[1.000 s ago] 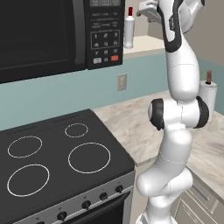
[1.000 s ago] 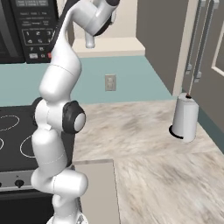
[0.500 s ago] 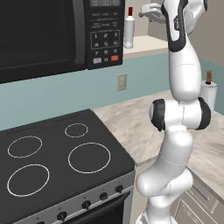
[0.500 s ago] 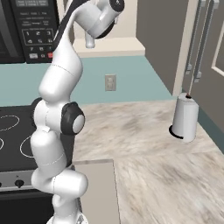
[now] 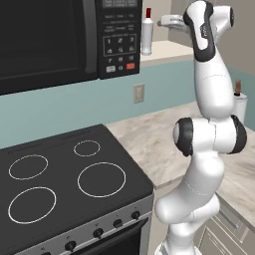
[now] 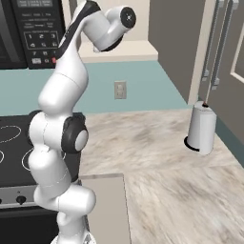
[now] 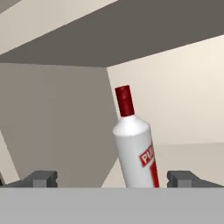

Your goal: There is a bowl on the dining counter. Grab a lemon wedge from the fridge and place it in the bowl. Then get the liquor bottle and glass cup from the cabinet and place them next to the bowl.

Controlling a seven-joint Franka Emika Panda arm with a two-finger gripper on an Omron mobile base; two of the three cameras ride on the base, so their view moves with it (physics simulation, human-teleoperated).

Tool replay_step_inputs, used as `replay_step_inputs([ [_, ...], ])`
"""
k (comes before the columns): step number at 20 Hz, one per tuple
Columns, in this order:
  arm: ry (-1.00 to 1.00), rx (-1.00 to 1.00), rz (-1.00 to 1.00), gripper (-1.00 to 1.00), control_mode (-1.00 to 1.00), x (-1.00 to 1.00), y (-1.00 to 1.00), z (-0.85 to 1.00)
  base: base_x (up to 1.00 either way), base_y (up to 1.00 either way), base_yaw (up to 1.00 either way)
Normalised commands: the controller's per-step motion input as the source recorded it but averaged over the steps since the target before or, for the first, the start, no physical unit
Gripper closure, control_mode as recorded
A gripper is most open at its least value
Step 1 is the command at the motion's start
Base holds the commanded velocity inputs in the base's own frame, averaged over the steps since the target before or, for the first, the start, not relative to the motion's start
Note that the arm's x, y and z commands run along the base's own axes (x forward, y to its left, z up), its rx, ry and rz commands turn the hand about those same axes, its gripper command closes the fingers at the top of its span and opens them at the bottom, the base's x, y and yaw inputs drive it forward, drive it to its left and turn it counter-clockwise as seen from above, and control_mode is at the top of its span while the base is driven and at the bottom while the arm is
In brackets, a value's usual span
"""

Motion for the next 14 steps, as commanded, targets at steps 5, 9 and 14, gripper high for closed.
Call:
replay_step_inputs([
  [5,-0.07,0.00,0.00,-1.00,-1.00,0.20,0.00,0.00,0.00,0.00,0.00],
  [9,-0.02,0.00,0.00,-1.00,-1.00,0.29,0.00,0.00,0.00,0.00,0.00],
  [14,0.00,0.00,0.00,-1.00,-1.00,0.30,0.00,0.00,0.00,0.00,0.00],
])
